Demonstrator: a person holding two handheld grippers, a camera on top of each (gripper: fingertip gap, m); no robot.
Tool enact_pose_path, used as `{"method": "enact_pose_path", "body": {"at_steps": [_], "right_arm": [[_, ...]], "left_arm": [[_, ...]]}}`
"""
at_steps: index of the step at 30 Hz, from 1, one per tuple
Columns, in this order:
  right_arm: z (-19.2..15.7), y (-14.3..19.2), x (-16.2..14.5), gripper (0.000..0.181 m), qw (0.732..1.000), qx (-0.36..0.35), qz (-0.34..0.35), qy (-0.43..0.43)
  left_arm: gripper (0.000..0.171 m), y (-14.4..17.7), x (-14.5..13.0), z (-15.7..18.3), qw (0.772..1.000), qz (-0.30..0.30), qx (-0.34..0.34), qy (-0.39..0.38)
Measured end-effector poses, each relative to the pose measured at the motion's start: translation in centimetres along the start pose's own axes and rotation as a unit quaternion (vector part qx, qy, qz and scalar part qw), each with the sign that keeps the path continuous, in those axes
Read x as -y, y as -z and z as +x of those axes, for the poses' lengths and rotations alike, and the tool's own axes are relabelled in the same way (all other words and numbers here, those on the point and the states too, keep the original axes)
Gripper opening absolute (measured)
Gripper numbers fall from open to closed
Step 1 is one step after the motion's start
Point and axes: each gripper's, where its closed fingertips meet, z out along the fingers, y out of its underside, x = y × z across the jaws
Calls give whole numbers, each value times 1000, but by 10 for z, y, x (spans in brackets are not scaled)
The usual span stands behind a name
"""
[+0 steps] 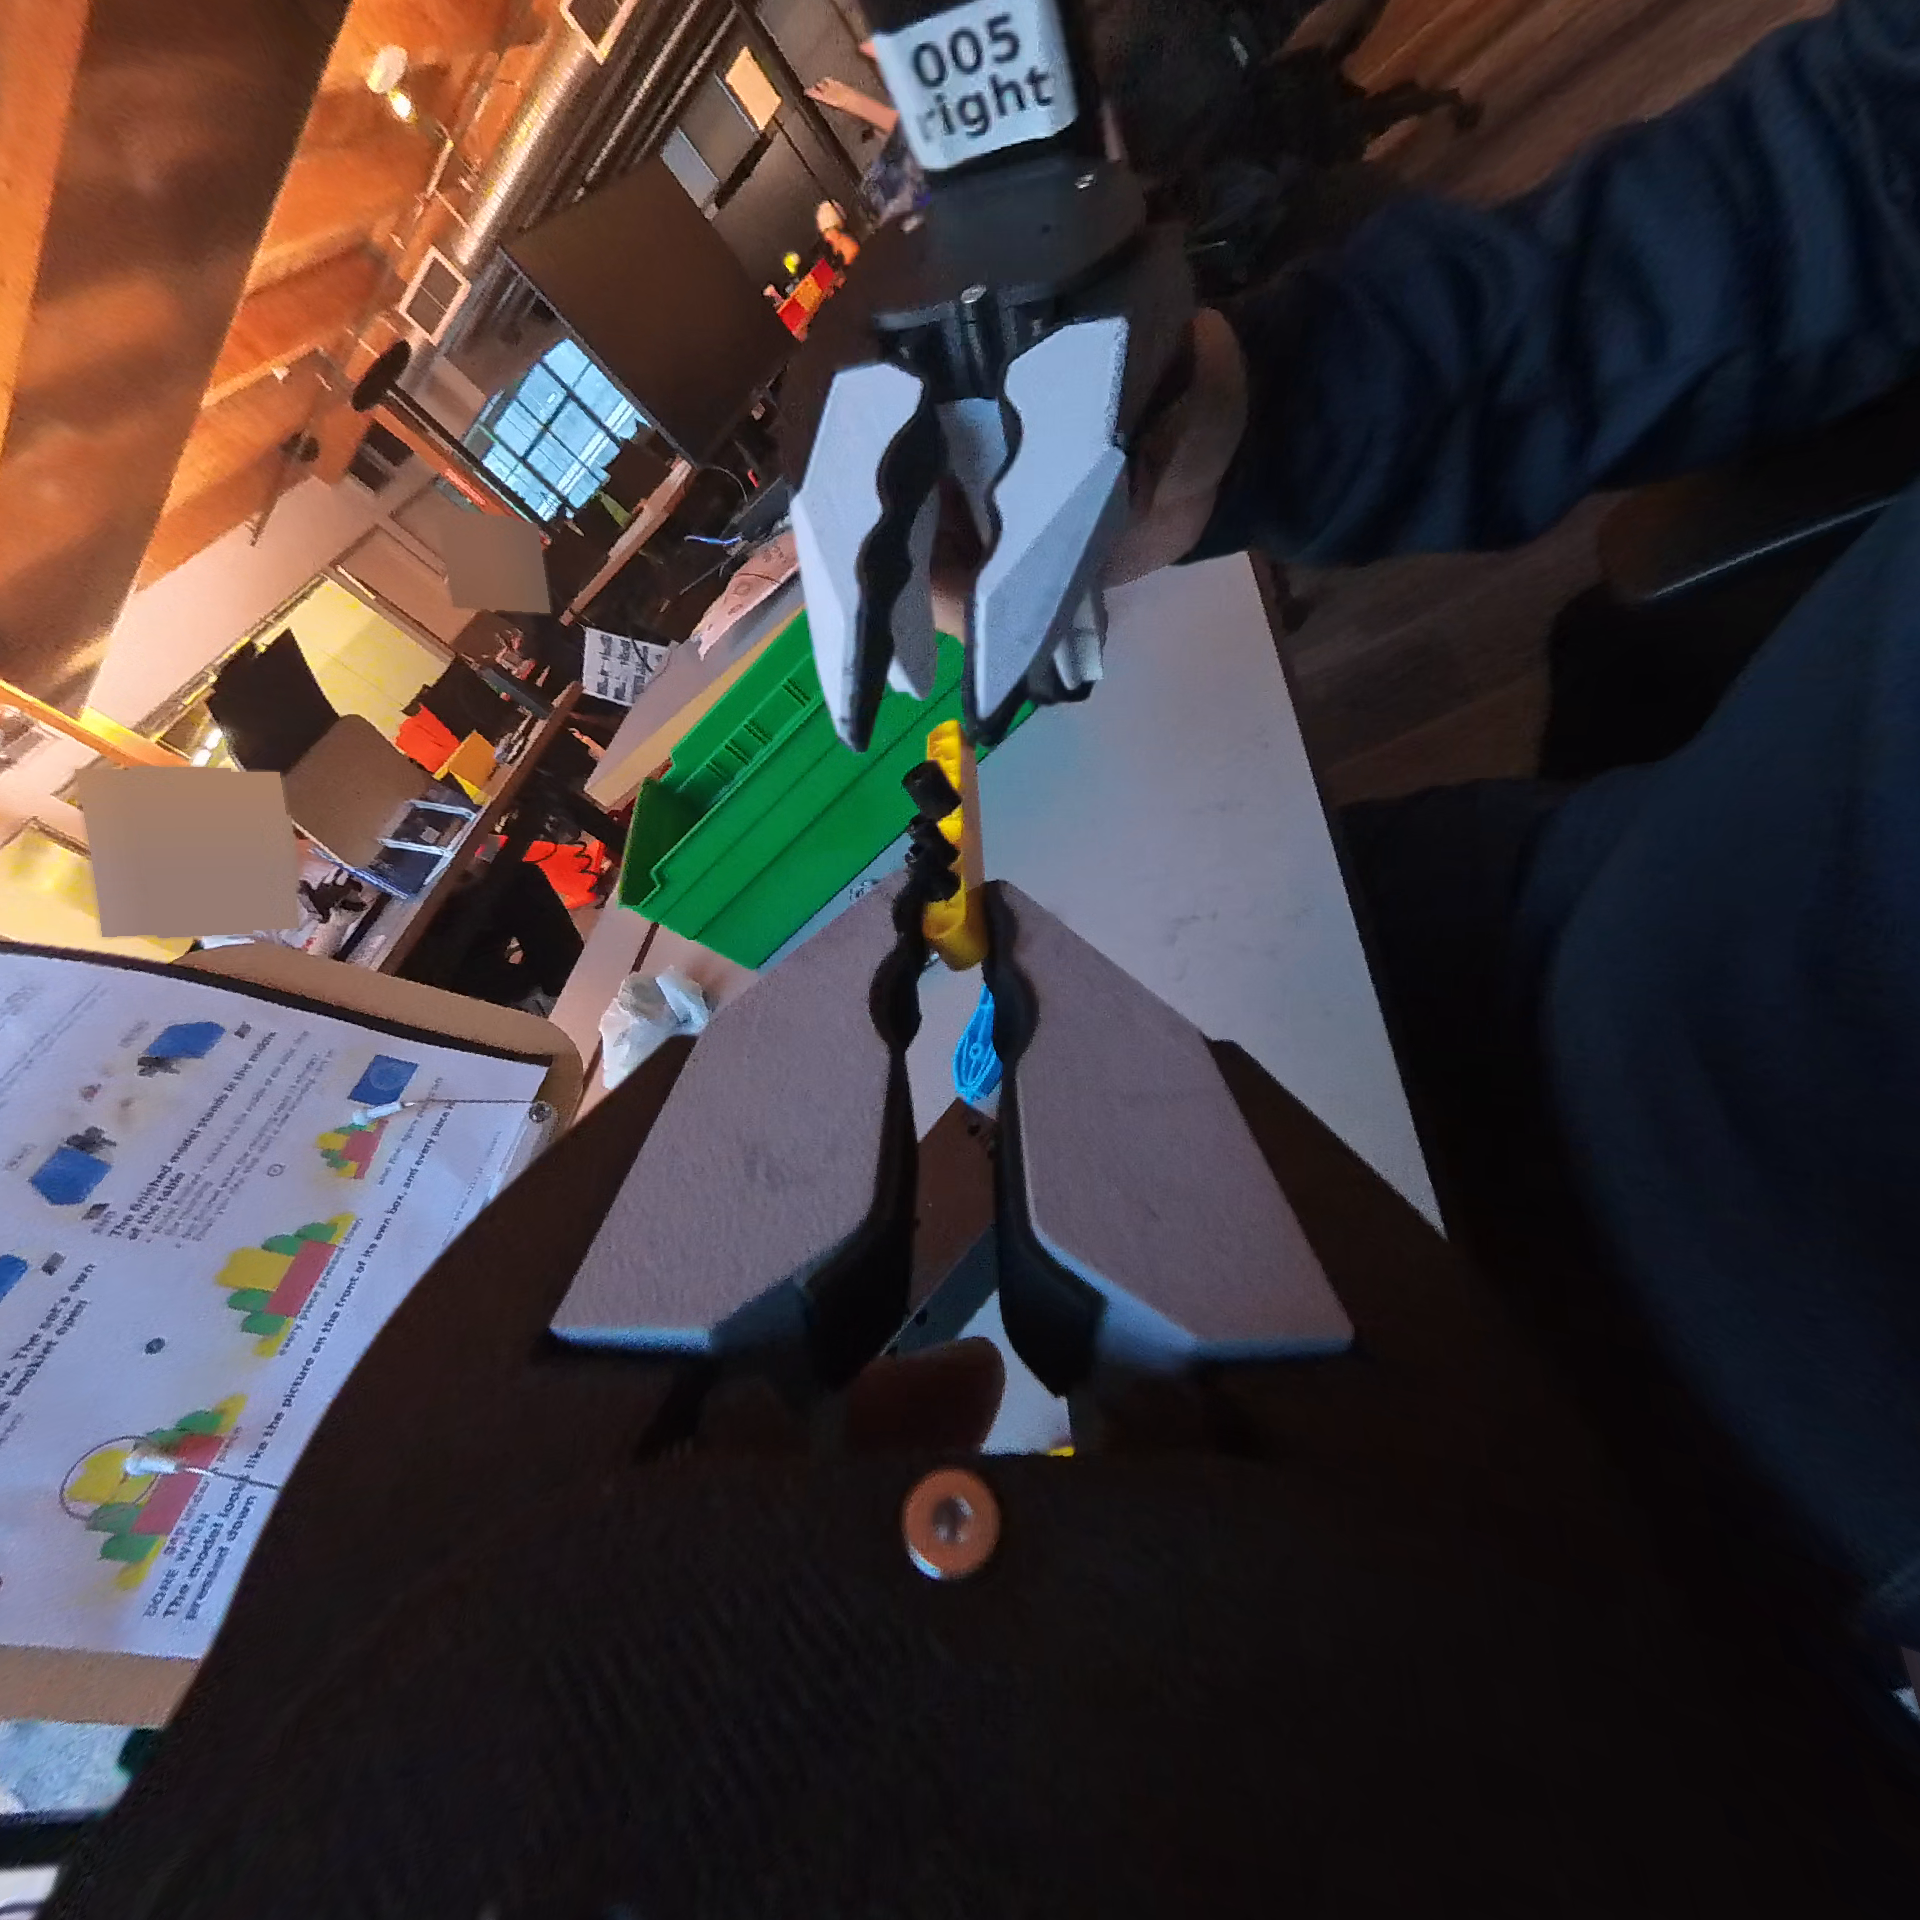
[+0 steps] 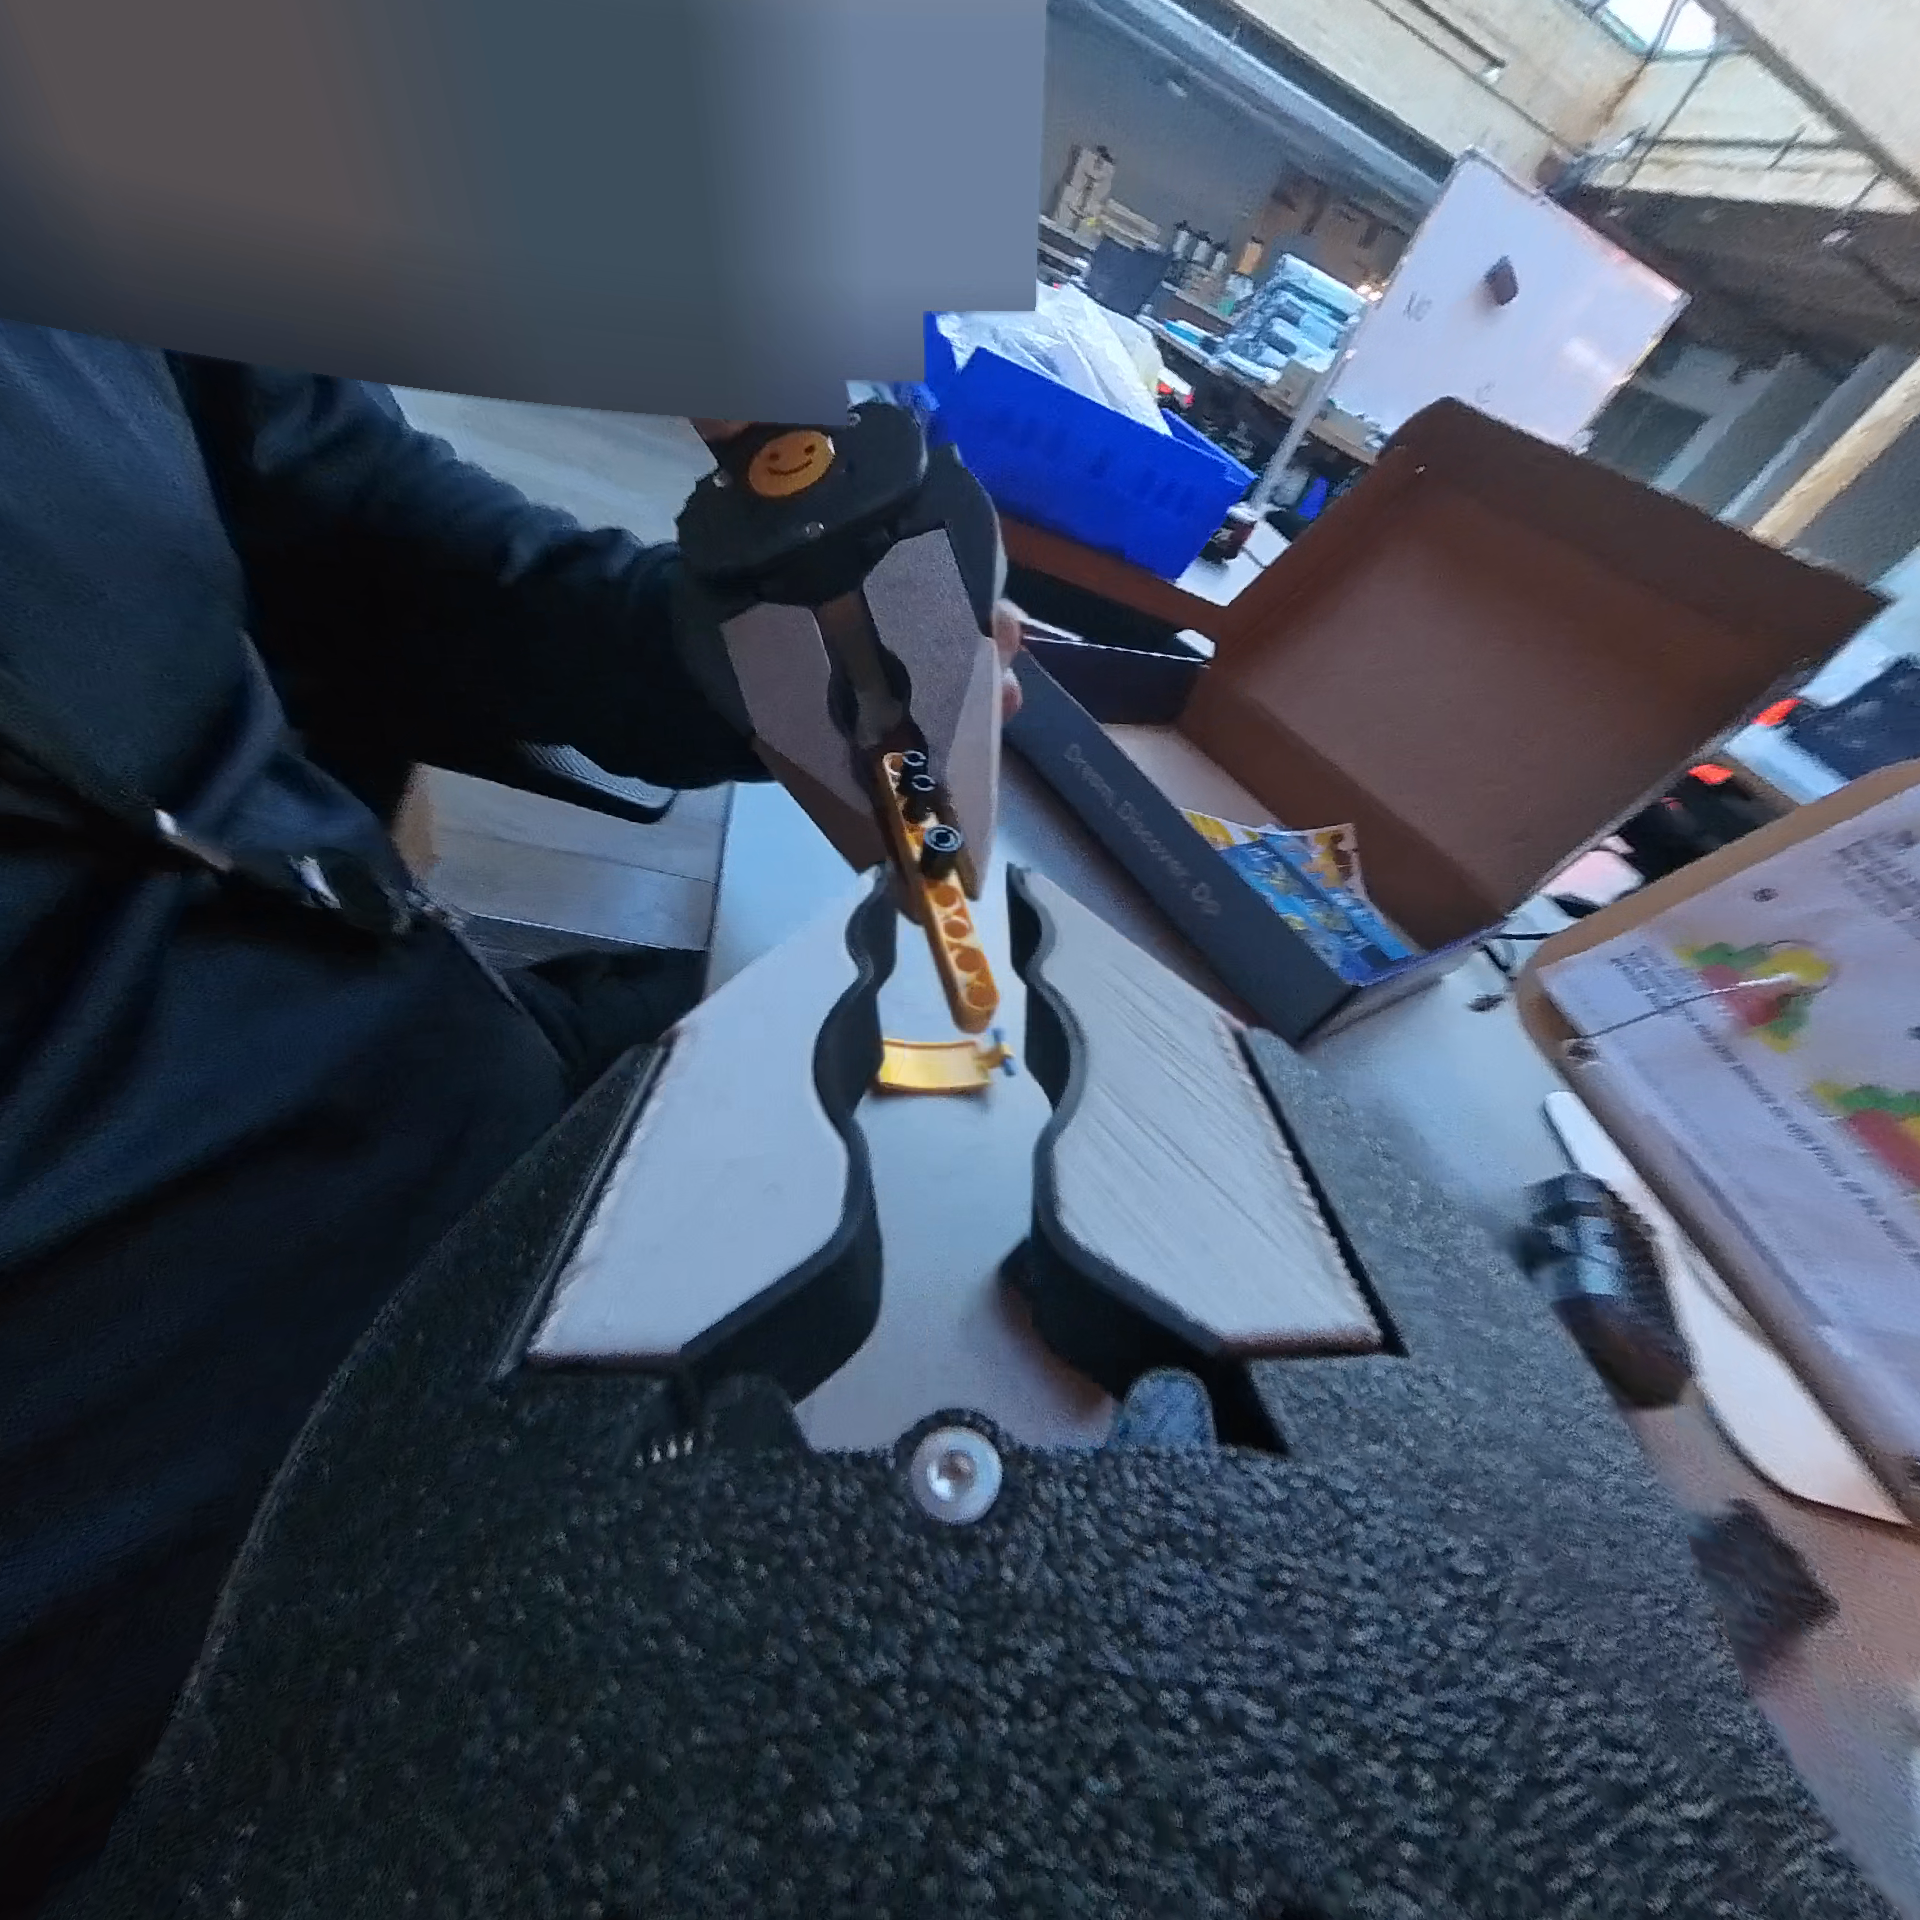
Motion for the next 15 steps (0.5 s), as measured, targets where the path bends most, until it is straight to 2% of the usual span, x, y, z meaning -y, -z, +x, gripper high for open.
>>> {"method": "enact_pose_path", "body": {"at_steps": [7,15], "right_arm": [[-2,-9,-2,10,997,28,20,-75],[-2,-16,-4,7,995,26,24,-90]], "left_arm": [[7,-2,0,1,1000,7,7,-10],[7,-3,-2,0,1000,8,18,-11]]}}
